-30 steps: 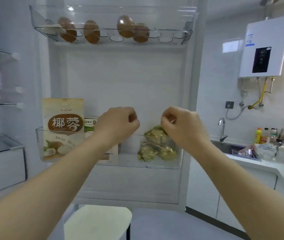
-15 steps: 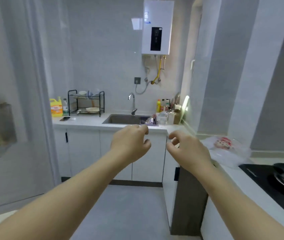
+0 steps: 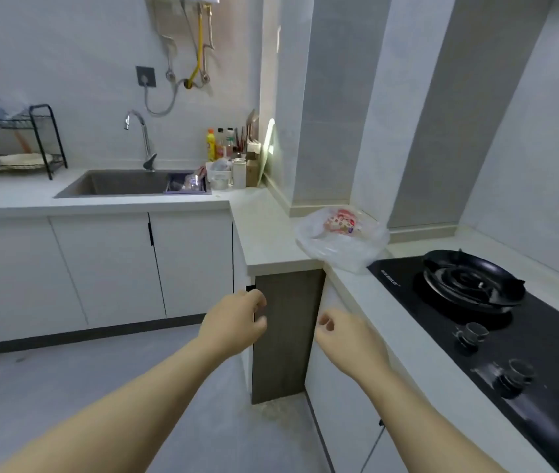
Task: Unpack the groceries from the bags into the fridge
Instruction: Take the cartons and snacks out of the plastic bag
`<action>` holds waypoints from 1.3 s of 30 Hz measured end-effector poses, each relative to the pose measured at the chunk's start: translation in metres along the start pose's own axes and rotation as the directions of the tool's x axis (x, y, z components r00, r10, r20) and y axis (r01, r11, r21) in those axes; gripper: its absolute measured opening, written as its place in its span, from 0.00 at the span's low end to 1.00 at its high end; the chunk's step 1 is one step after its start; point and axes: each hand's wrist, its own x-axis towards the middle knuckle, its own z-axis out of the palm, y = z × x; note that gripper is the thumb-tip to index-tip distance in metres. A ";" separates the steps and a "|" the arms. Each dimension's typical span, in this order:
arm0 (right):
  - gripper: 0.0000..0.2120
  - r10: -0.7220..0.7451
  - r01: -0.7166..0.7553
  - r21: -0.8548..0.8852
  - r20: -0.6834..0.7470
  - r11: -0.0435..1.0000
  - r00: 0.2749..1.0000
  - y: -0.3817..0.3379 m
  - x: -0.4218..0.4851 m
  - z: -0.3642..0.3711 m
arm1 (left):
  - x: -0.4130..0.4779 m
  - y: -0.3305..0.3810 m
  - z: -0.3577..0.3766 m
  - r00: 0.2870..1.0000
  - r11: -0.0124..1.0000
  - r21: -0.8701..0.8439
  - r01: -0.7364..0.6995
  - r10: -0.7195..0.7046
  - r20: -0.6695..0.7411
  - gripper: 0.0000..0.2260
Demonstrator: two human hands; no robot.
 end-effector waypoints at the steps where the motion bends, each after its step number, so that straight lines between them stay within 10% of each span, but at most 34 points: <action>1: 0.13 0.020 -0.020 -0.004 0.004 1.000 1.000 0.004 0.013 0.003 | 0.015 -0.003 0.007 1.000 1.000 0.003 -0.007 0.007 0.007 0.14; 27: 0.15 0.276 -0.241 0.162 -0.243 0.957 0.930 0.119 0.405 0.016 | 0.439 0.011 0.113 0.958 0.962 -0.025 -0.271 0.272 0.086 0.14; 34: 0.14 0.042 -0.147 -0.242 -0.389 0.959 0.920 0.167 0.477 0.005 | 0.508 0.038 0.150 0.945 0.923 0.209 -0.323 0.302 0.124 0.19; 39: 0.16 -0.024 -0.064 -0.448 -0.188 0.892 0.982 0.195 0.510 0.019 | 0.536 0.038 0.179 0.921 0.888 0.339 -0.311 0.193 0.339 0.19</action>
